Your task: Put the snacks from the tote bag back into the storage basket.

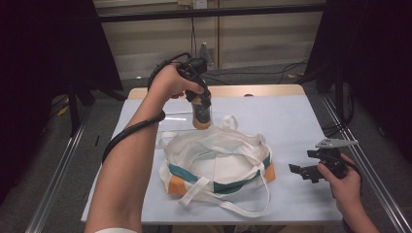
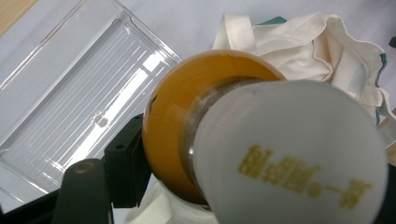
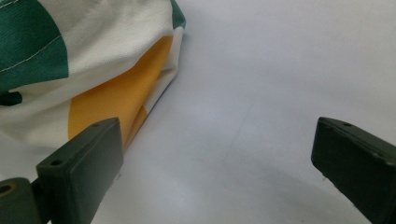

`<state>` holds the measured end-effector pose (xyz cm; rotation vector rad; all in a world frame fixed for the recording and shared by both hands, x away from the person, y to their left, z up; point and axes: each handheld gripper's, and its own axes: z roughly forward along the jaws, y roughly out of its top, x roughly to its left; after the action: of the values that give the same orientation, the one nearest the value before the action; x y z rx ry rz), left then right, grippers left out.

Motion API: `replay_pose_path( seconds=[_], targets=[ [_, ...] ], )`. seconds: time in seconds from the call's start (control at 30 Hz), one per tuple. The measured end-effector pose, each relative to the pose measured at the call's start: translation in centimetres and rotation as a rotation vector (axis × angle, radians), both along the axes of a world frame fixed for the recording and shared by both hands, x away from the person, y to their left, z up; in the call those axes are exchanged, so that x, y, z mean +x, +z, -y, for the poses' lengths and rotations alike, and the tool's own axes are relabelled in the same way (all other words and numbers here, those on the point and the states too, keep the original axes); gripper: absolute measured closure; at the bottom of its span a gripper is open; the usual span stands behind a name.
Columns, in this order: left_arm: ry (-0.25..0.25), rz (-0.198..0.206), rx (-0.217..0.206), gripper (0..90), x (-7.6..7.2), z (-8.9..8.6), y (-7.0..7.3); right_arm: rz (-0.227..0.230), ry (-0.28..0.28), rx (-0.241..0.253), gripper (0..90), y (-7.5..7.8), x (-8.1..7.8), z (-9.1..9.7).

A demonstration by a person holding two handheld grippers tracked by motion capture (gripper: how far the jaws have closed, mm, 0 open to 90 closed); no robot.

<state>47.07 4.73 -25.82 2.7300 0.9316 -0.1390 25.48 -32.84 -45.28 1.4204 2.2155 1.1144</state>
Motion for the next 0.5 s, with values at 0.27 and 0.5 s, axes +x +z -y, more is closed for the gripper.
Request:
replay_pose_path(
  seconds=[0.27,0.5],
  targets=[
    [0.021,0.005,0.002,30.1,0.40,0.07,-0.31,0.000,0.004,-0.004,2.1,-0.08,0.06,-0.03],
    [0.017,0.003,0.002,30.1,0.71,0.08,-0.42,-0.001,0.008,-0.004,2.1,-0.13,0.11,-0.06]
  ],
)
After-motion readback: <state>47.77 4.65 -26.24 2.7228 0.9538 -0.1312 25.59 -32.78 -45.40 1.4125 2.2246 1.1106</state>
